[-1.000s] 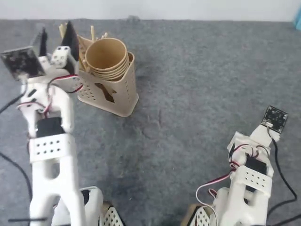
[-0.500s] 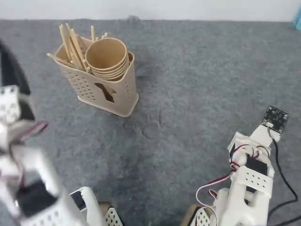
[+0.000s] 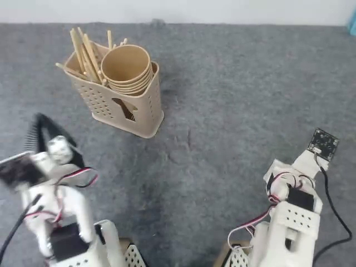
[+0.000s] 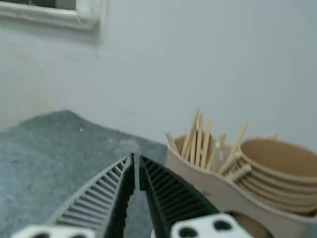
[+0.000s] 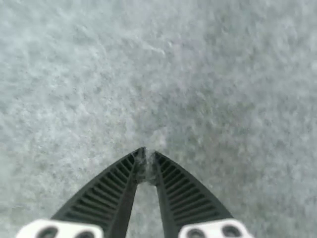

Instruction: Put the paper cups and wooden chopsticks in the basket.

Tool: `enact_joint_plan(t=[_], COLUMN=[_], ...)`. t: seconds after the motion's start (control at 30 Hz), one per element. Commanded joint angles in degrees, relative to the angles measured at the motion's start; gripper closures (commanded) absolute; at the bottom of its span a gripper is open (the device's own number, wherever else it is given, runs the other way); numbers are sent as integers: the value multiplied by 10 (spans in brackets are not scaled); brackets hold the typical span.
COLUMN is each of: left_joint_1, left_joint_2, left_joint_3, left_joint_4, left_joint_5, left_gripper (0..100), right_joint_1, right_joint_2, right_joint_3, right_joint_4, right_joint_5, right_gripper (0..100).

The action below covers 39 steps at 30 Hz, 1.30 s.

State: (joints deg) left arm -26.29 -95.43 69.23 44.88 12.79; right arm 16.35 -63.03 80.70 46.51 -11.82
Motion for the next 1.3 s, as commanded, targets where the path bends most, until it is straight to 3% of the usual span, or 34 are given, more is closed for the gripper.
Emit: enact_joint_plan(t=[0.0, 0.3, 0.4, 0.53, 0.67, 0.77, 1.03, 1.27], left_joint_1=[57, 160, 186, 190, 187, 188, 185, 185], left_joint_2=[-55, -90, -89, -89, -89, -89, -87, -87], left_joint_3=[88, 268, 270, 269, 272, 273, 273, 273], left_joint_4=[33, 60, 119, 211, 240, 278, 274, 274], left_joint_5=[-17, -36, -34, -36, -36, -37, -36, -36], left_gripper=[988, 987, 986, 986, 986, 987, 987, 987], right_joint_1=[-34, -192, -241, -247, -247, -248, -294, -294], right_joint_2=[-87, -412, -402, -373, -373, -373, -376, -409], right_joint_3=[13, 149, 156, 156, 156, 156, 153, 157], right_joint_4=[20, 163, 166, 163, 161, 165, 270, 278], right_joint_5=[-9, -8, 7, 91, 152, 134, 5, -2], right_gripper=[991, 991, 991, 990, 991, 991, 991, 990])
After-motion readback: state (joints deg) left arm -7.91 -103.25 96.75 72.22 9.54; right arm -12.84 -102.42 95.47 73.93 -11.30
